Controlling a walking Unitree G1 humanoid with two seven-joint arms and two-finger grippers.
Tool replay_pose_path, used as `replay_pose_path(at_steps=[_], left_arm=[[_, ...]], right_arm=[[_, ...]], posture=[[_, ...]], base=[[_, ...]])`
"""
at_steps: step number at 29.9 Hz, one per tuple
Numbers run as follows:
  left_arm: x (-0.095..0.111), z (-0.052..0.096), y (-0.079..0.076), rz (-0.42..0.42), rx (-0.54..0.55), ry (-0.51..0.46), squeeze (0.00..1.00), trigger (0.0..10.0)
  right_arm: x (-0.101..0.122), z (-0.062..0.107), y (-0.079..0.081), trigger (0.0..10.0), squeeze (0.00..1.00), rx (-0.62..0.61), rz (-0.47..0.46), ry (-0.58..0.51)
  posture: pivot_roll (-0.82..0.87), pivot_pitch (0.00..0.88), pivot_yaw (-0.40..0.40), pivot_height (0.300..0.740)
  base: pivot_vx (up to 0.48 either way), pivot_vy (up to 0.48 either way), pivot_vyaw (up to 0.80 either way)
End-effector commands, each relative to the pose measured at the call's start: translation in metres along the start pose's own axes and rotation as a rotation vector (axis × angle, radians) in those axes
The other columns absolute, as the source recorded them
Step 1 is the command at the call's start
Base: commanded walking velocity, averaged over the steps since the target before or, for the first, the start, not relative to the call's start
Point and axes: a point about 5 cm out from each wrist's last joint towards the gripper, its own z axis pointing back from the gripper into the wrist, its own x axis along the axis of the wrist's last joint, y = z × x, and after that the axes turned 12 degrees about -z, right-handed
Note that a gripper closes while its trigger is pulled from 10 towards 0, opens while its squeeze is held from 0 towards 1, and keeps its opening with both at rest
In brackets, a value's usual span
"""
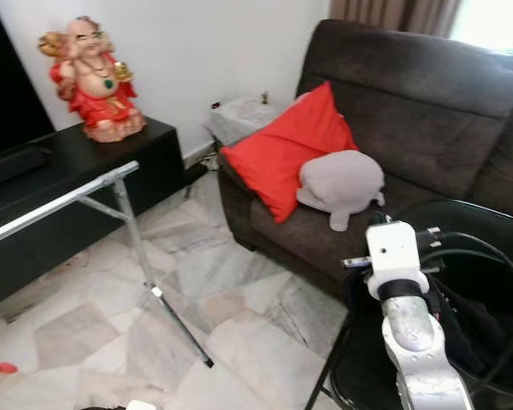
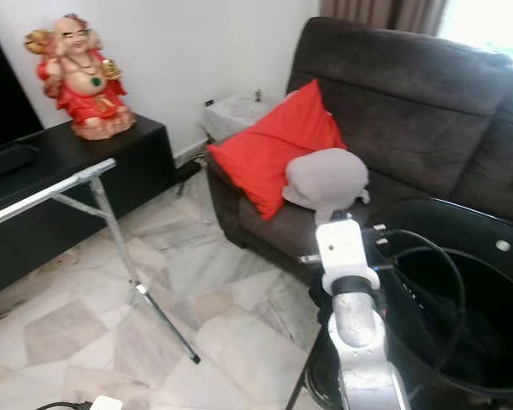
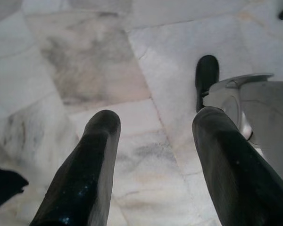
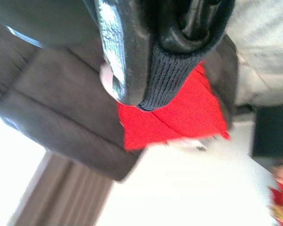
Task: Hang hanger
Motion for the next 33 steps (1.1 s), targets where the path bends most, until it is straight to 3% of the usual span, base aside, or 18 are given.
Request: replay_pose_path(at_steps=[1, 12, 19, 23, 25, 28, 31, 32, 33], left_arm=[[-0.004, 0.000, 0.000, -0.006, -0.003, 0.025, 0.00, 10.0], [-0.005, 0.000, 0.000, -0.020, -0.001, 0.034, 0.00, 10.0], [-0.005, 0.000, 0.000, -0.021, -0.004, 0.035, 0.00, 10.0], [-0.005, 0.000, 0.000, -0.025, -0.004, 0.039, 0.00, 10.0], [-0.005, 0.000, 0.000, -0.027, -0.004, 0.040, 0.00, 10.0], [-0.005, 0.000, 0.000, -0.027, -0.004, 0.041, 0.00, 10.0], [-0.005, 0.000, 0.000, -0.029, -0.006, 0.041, 0.00, 10.0], [-0.005, 0.000, 0.000, -0.029, -0.006, 0.041, 0.00, 10.0], [-0.005, 0.000, 0.000, -0.028, -0.006, 0.041, 0.00, 10.0]], right_arm=[[0.013, -0.004, 0.005, 10.0, 0.00, 0.036, 0.021, -0.064], [0.057, -0.005, 0.047, 10.0, 0.00, 0.339, 0.012, -0.278], [0.075, 0.007, 0.067, 10.0, 0.00, 0.551, -0.077, -0.343], [0.082, 0.015, 0.072, 10.0, 0.00, 0.643, -0.200, -0.360], [0.080, 0.013, 0.068, 10.0, 0.00, 0.634, -0.263, -0.329], [0.073, 0.011, 0.065, 10.0, 0.00, 0.626, -0.277, -0.304], [0.046, 0.000, 0.053, 10.0, 0.00, 0.522, -0.292, -0.173], [0.046, 0.000, 0.053, 10.0, 0.00, 0.522, -0.292, -0.173], [0.028, -0.003, 0.048, 10.0, 0.00, 0.476, -0.259, -0.095]], posture=[[-0.04, 0.000, 0.046, 0.740], [-0.04, 0.000, 0.044, 0.740], [-0.05, 0.000, 0.043, 0.740], [-0.05, 0.000, 0.043, 0.740], [-0.05, 0.000, 0.043, 0.740], [-0.05, 0.000, 0.042, 0.740], [-0.04, 0.000, 0.041, 0.740], [-0.04, 0.000, 0.041, 0.740], [-0.04, 0.000, 0.042, 0.740]], base=[[0.000, 0.000, 0.80], [0.000, 0.000, 0.80], [0.000, 0.000, 0.80], [0.000, 0.000, 0.80], [0.000, 0.000, 0.47], [0.000, 0.000, 0.30], [0.000, 0.000, 0.00], [0.000, 0.000, 0.00], [0.000, 0.000, 0.00]])
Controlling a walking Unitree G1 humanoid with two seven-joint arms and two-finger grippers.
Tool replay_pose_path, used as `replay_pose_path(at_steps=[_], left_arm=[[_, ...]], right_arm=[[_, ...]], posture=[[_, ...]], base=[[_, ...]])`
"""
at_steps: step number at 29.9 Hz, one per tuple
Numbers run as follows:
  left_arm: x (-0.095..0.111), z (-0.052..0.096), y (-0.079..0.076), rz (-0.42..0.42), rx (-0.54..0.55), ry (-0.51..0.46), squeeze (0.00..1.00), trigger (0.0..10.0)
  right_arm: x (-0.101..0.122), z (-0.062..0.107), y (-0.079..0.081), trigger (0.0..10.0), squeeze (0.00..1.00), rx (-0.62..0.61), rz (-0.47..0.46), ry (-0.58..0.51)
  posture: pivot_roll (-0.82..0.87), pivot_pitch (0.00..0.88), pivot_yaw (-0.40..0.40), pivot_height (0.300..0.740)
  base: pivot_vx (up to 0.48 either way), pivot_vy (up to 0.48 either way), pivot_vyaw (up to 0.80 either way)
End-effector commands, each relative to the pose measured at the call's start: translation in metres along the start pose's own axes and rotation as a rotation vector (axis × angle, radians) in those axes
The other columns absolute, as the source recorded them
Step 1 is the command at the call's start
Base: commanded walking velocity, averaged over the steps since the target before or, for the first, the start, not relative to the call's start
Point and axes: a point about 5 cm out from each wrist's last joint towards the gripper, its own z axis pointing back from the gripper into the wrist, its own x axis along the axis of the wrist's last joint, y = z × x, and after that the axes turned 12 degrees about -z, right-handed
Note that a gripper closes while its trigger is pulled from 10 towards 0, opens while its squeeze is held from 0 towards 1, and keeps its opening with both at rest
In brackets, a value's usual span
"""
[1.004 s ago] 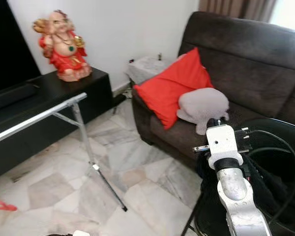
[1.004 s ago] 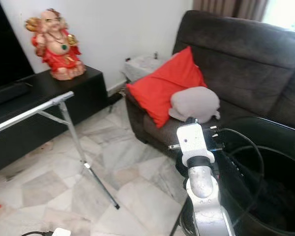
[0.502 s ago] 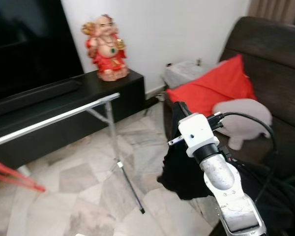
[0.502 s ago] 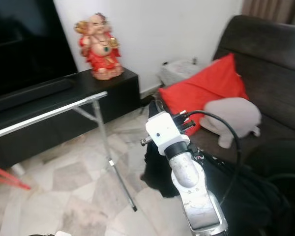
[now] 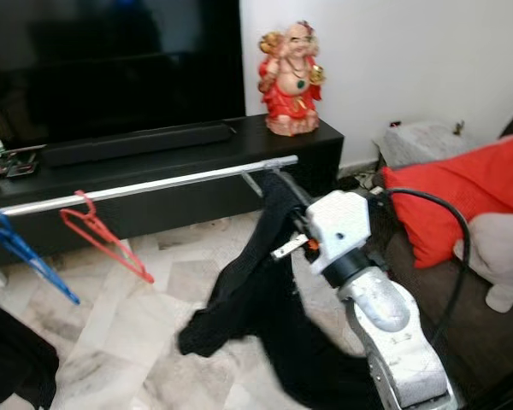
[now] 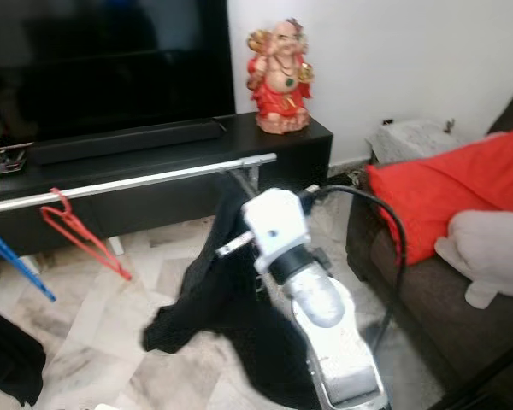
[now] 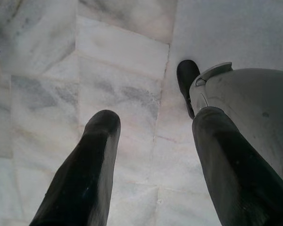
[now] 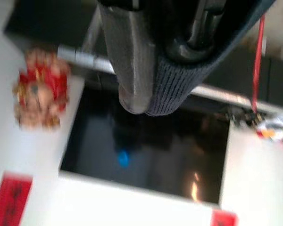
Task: Hang hanger
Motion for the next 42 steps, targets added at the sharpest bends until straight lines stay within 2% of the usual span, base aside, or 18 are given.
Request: replay_pose_path(at_steps=[1, 2, 4, 5, 7, 8, 13, 21, 32, 38, 42], left_arm=[[0.004, 0.000, 0.003, -0.016, 0.009, -0.008, 0.00, 10.0], [0.003, 0.000, 0.003, -0.016, 0.009, -0.007, 0.00, 10.0], [0.003, 0.000, 0.003, -0.016, 0.010, -0.007, 0.00, 10.0], [0.003, 0.000, 0.003, -0.016, 0.009, -0.006, 0.00, 10.0], [0.003, 0.000, 0.003, -0.015, 0.010, -0.005, 0.00, 10.0], [0.002, 0.000, 0.004, -0.016, 0.011, -0.004, 0.00, 10.0], [0.001, 0.000, 0.004, -0.011, 0.013, -0.004, 0.00, 10.0], [0.000, 0.000, 0.004, 0.007, 0.018, -0.008, 0.00, 10.0], [-0.002, 0.001, 0.004, -0.003, 0.018, -0.001, 0.00, 10.0], [-0.001, 0.001, 0.004, 0.000, 0.018, -0.004, 0.00, 10.0], [0.000, 0.000, 0.005, 0.002, 0.018, -0.005, 0.00, 10.0]], right_arm=[[-0.015, 0.006, -0.017, 10.0, 0.00, -0.094, 0.010, 0.074], [-0.030, 0.011, -0.029, 10.0, 0.00, -0.177, -0.018, 0.134], [-0.037, 0.014, -0.034, 10.0, 0.00, -0.216, -0.038, 0.162], [-0.049, 0.021, -0.044, 10.0, 0.00, -0.295, -0.087, 0.202], [-0.062, 0.028, -0.052, 10.0, 0.00, -0.384, -0.188, 0.240], [-0.066, 0.031, -0.055, 10.0, 0.00, -0.406, -0.209, 0.244], [-0.087, 0.043, -0.062, 10.0, 0.00, -0.473, -0.231, 0.307], [-0.094, 0.045, -0.060, 10.0, 0.00, -0.469, -0.238, 0.324], [-0.098, 0.048, -0.064, 10.0, 0.00, -0.507, -0.263, 0.314], [-0.102, 0.051, -0.067, 10.0, 0.00, -0.515, -0.199, 0.349], [-0.104, 0.054, -0.073, 10.0, 0.00, -0.566, -0.184, 0.367]], posture=[[-0.04, 0.000, 0.043, 0.740], [-0.04, 0.000, 0.044, 0.740], [-0.04, 0.000, 0.044, 0.740], [-0.04, 0.000, 0.044, 0.740], [-0.04, 0.000, 0.048, 0.740], [-0.04, 0.000, 0.050, 0.740], [-0.03, 0.000, 0.056, 0.740], [-0.04, 0.000, 0.059, 0.740], [-0.04, 0.000, 0.059, 0.740], [-0.03, 0.000, 0.054, 0.740], [-0.03, 0.000, 0.052, 0.740]], base=[[0.000, 0.000, 0.00], [0.000, 0.000, 0.00], [0.000, 0.000, 0.00], [0.000, 0.000, 0.00], [0.000, 0.000, 0.00], [0.000, 0.000, 0.00], [0.000, 0.000, 0.00], [0.000, 0.000, 0.00], [0.000, 0.000, 0.00], [0.000, 0.000, 0.00], [0.000, 0.000, 0.00]])
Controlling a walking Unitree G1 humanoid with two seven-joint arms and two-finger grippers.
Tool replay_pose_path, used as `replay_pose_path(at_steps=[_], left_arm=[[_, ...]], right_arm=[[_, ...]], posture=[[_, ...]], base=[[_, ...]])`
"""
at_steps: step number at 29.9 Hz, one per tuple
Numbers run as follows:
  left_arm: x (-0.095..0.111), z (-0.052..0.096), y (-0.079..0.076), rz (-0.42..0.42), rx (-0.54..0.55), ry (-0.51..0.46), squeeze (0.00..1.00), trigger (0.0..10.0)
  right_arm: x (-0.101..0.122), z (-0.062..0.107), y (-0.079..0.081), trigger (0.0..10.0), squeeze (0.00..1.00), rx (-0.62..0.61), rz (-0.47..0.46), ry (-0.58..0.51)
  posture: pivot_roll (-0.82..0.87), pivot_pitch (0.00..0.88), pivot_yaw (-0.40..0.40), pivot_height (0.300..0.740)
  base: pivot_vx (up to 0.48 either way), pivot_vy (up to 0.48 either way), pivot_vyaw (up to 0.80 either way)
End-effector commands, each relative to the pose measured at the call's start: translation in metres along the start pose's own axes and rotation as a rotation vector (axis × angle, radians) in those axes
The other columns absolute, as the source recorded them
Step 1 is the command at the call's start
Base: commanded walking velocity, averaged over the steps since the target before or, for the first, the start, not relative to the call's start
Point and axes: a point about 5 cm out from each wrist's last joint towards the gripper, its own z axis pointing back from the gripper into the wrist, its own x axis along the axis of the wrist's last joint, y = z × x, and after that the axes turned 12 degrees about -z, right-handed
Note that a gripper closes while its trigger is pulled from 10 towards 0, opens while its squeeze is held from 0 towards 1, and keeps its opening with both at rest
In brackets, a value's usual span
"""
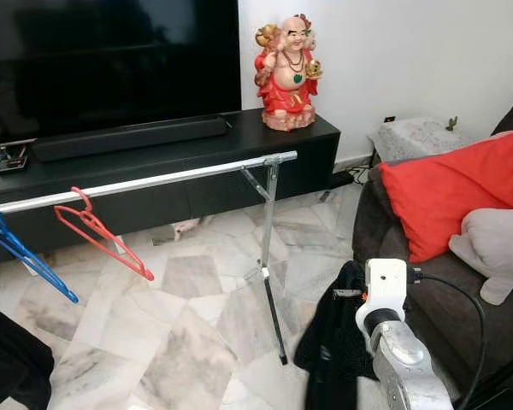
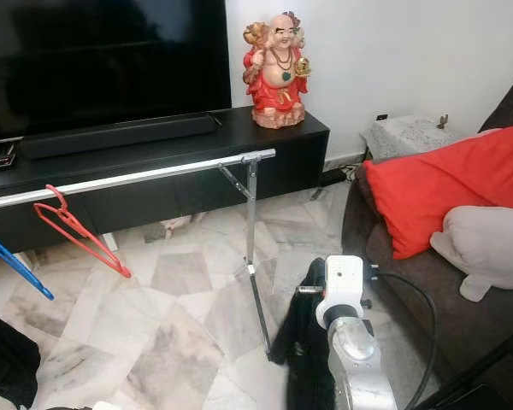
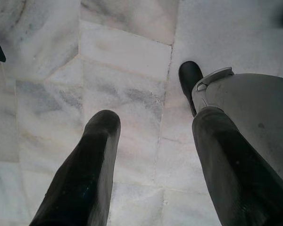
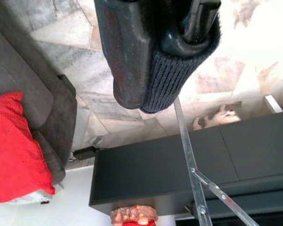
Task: Hang hanger
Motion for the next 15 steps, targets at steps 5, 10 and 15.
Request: replay_pose_path(at_steps=[5, 10, 15], left_arm=[[-0.0015, 0.0003, 0.0030, 0.002, 0.010, 0.007, 0.00, 10.0], [-0.0012, 0.0003, 0.0038, 0.023, 0.024, 0.006, 0.00, 10.0], [-0.0014, 0.0003, 0.0039, 0.033, 0.025, 0.010, 0.00, 10.0]], right_arm=[[0.0073, -0.0034, -0.0059, 10.0, 0.00, -0.048, 0.014, -0.025], [0.0069, -0.0046, -0.0067, 10.0, 0.00, -0.054, 0.014, -0.022], [-0.0015, -0.0023, -0.0081, 10.0, 0.00, -0.064, 0.010, -0.001]], posture=[[-0.03, 0.000, 0.052, 0.740], [-0.02, 0.000, 0.052, 0.740], [-0.01, 0.002, 0.053, 0.740]], base=[[0.000, 0.000, 0.00], [0.000, 0.000, 0.00], [0.000, 0.000, 0.00]])
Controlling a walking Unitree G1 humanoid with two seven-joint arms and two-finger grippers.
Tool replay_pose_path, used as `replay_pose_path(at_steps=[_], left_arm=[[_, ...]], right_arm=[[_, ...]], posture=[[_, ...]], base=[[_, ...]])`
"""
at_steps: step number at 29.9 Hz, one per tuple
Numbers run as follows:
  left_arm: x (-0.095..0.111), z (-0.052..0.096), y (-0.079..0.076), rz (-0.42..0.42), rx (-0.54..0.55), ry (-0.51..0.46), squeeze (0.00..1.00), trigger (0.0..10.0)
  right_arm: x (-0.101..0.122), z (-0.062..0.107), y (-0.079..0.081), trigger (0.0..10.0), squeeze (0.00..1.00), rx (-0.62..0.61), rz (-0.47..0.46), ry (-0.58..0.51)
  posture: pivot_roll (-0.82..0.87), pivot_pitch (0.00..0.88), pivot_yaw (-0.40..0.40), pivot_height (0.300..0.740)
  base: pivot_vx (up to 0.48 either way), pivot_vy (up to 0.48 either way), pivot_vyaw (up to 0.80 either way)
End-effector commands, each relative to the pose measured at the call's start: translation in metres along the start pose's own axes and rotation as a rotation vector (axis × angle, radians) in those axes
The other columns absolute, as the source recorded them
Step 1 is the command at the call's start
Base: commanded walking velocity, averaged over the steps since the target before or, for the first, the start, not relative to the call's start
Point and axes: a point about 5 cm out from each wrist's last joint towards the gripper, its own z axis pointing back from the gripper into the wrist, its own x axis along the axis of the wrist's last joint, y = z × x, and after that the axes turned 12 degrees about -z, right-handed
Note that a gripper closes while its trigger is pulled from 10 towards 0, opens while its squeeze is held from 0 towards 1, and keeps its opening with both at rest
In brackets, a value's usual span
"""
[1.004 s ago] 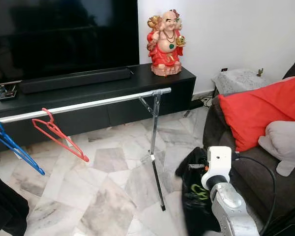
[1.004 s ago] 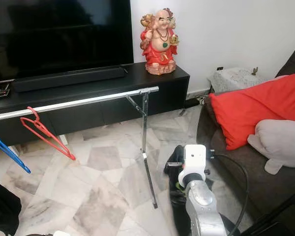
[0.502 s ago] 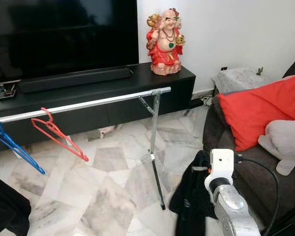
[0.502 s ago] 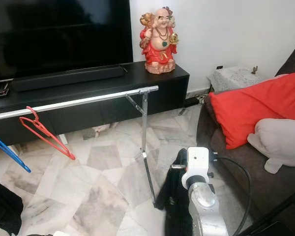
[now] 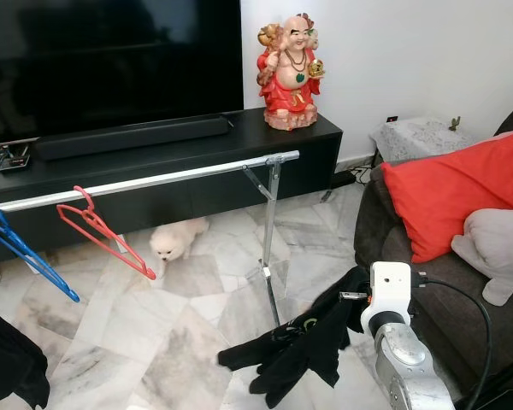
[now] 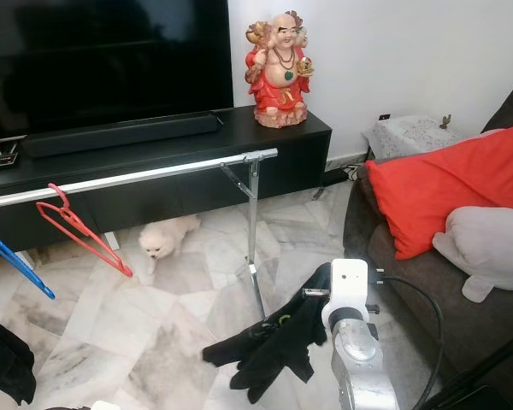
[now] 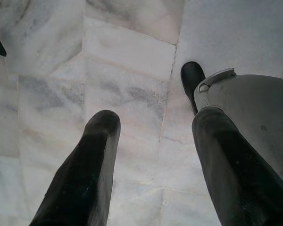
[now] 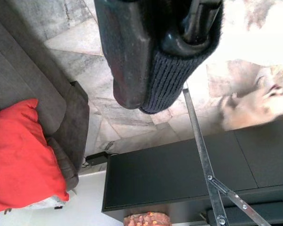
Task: Hang hanger
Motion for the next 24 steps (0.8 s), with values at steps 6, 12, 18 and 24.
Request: replay_pose_path(at_steps=[6, 12, 18, 24], left_arm=[[-0.001, 0.000, 0.002, 0.023, 0.005, 0.008, 0.00, 10.0], [-0.001, 0.000, 0.002, 0.013, 0.004, 0.007, 0.00, 10.0], [0.000, 0.000, 0.002, 0.024, 0.005, 0.000, 0.00, 10.0], [0.001, 0.000, 0.002, 0.022, 0.013, -0.012, 0.00, 10.0]], right_arm=[[-0.001, 0.000, 0.000, 10.0, 0.00, 0.011, 0.025, -0.010], [-0.002, -0.002, -0.009, 10.0, 0.00, -0.026, 0.026, -0.011], [-0.005, -0.003, -0.008, 10.0, 0.00, 0.007, 0.025, -0.006], [-0.009, -0.005, -0.009, 10.0, 0.00, 0.006, 0.011, -0.005]], posture=[[-0.01, 0.002, 0.050, 0.740], [0.00, 0.000, 0.045, 0.740], [-0.01, 0.002, 0.045, 0.740], [0.00, 0.003, 0.046, 0.740]], base=[[0.000, 0.000, 0.00], [0.000, 0.000, 0.53], [0.000, 0.000, 0.80], [0.000, 0.000, 0.80]])
